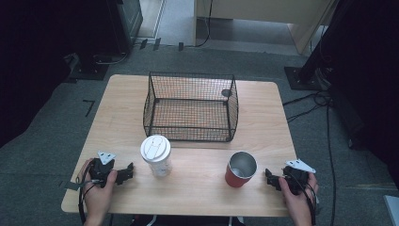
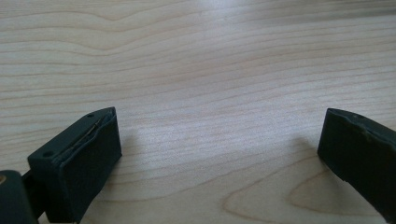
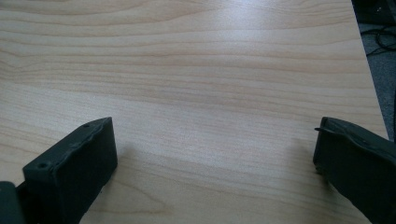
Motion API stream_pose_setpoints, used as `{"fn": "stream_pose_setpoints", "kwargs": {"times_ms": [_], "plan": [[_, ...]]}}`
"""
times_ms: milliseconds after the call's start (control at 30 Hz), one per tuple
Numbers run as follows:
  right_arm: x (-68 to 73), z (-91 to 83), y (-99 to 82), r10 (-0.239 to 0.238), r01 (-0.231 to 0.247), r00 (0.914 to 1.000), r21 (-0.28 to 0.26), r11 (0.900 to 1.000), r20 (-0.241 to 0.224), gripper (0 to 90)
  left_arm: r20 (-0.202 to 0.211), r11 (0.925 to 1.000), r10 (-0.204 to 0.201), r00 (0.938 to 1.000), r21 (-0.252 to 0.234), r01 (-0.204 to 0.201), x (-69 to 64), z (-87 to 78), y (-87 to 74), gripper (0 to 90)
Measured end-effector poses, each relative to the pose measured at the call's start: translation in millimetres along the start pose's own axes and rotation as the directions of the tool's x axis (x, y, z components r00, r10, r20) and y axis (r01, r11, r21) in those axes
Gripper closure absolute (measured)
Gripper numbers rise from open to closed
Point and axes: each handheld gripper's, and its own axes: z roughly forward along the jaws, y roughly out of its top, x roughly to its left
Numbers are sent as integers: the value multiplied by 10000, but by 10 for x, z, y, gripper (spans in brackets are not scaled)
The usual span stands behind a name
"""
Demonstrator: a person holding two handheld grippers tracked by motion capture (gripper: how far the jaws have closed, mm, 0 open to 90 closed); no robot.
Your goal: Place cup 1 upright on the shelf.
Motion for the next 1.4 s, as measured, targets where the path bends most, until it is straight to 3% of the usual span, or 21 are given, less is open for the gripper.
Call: {"fn": "stream_pose_setpoints", "kwargs": {"times_ms": [600, 1067, 1400], "plan": [[0, -75, -56, 170, -171, 9998, 131, 9998, 105, 0, -38, 10000, -69, 10000, 5, 69, -6, 9, 11, 2], [137, -232, 14, -286, 273, 9993, -482, 9985, -259, 0, -38, 10000, -83, 10000, -1, 83, -7, 9, 10, 2], [332, -362, 21, -897, 843, 9927, -681, 9941, -810, 0, -40, 10000, -84, 10000, 0, 84, -7, 9, 10, 2]]}}
